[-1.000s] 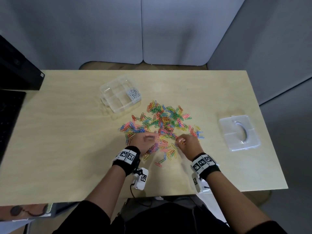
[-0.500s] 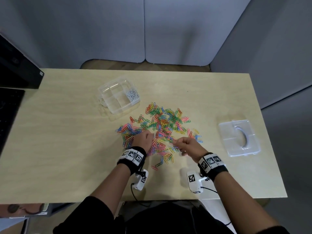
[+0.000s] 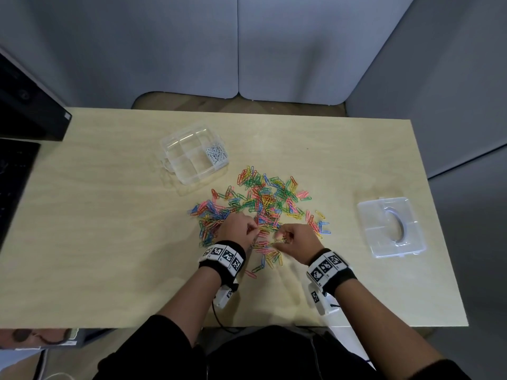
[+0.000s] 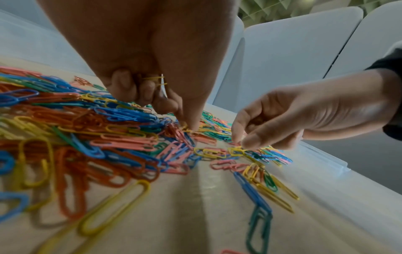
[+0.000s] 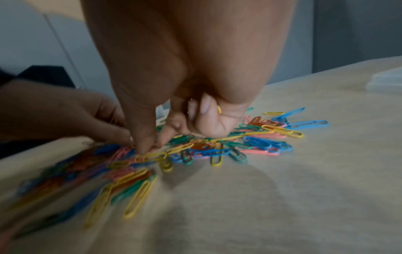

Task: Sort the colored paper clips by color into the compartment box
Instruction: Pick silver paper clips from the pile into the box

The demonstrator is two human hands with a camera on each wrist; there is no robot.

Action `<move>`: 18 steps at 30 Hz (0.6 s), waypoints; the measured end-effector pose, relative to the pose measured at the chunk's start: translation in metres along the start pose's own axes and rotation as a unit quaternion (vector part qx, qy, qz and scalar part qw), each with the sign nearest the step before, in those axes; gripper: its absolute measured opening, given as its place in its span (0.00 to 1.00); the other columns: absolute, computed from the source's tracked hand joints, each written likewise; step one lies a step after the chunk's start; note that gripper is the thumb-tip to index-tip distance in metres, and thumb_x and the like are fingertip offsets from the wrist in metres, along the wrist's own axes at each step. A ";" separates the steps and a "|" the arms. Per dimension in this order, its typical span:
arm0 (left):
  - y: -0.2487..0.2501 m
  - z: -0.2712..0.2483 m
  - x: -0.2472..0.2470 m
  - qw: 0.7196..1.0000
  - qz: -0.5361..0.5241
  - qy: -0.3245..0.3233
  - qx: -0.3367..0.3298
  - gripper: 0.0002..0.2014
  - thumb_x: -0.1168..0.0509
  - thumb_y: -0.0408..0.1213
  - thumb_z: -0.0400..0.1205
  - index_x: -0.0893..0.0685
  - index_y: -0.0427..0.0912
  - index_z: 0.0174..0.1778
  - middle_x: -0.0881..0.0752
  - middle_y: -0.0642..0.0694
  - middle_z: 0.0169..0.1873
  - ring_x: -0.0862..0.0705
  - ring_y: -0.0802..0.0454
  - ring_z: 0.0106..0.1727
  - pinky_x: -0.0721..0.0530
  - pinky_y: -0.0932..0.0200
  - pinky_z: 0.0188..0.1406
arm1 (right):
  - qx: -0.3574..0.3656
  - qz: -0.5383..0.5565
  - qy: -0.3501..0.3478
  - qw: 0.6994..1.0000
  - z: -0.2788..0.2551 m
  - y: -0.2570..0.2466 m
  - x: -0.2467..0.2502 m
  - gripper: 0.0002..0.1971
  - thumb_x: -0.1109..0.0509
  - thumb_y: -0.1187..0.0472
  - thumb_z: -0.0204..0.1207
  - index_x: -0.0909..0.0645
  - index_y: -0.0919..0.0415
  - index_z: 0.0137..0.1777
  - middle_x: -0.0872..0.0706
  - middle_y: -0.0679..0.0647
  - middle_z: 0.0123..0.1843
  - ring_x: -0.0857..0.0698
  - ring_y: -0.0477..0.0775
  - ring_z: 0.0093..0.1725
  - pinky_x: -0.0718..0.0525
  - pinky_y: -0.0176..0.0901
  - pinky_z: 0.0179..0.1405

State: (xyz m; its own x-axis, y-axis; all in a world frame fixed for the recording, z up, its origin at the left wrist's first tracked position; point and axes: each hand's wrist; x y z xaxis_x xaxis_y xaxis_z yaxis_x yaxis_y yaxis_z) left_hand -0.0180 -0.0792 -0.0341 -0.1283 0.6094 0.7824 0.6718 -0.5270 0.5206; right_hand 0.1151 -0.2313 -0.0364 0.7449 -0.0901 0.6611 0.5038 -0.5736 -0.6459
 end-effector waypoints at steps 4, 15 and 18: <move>-0.006 0.004 -0.001 1.000 -0.023 0.000 -0.004 0.06 0.30 0.41 0.80 0.13 0.47 0.38 0.16 0.49 0.40 0.20 0.49 0.47 0.17 0.49 0.47 | 0.032 -0.110 -0.007 0.993 0.003 -0.005 -0.006 0.08 0.25 0.49 0.76 0.13 0.52 0.43 0.19 0.47 0.40 0.20 0.47 0.38 0.19 0.42 0.38; -0.007 0.003 0.023 0.974 -0.218 -0.008 0.065 0.16 0.46 0.28 0.86 0.12 0.40 0.57 0.22 0.51 0.34 0.29 0.57 0.19 0.33 0.69 0.19 | -0.150 0.484 -0.075 0.859 0.007 -0.014 0.019 0.14 0.36 0.73 0.83 0.17 0.66 0.65 0.12 0.51 0.35 0.16 0.50 0.35 0.15 0.42 0.40; -0.006 0.003 0.024 0.958 -0.265 -0.002 0.111 0.16 0.44 0.33 0.83 0.15 0.36 0.33 0.22 0.48 0.23 0.30 0.56 0.21 0.33 0.63 0.24 | -0.183 0.579 -0.098 0.789 0.006 -0.024 0.023 0.10 0.38 0.74 0.82 0.17 0.70 0.58 0.11 0.59 0.44 0.11 0.55 0.42 0.12 0.41 0.44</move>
State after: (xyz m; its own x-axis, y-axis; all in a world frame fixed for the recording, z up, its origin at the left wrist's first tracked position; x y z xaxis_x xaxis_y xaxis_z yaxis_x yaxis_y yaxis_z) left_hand -0.0232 -0.0596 -0.0195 -0.4914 0.7588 0.4276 0.6524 -0.0046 0.7578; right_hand 0.1225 -0.2151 -0.0079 0.6843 -0.6194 -0.3849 -0.6966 -0.3992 -0.5961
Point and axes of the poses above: each hand's wrist, its own z-axis towards the middle knuckle, its own x-axis out of the back of the hand, y = z × x
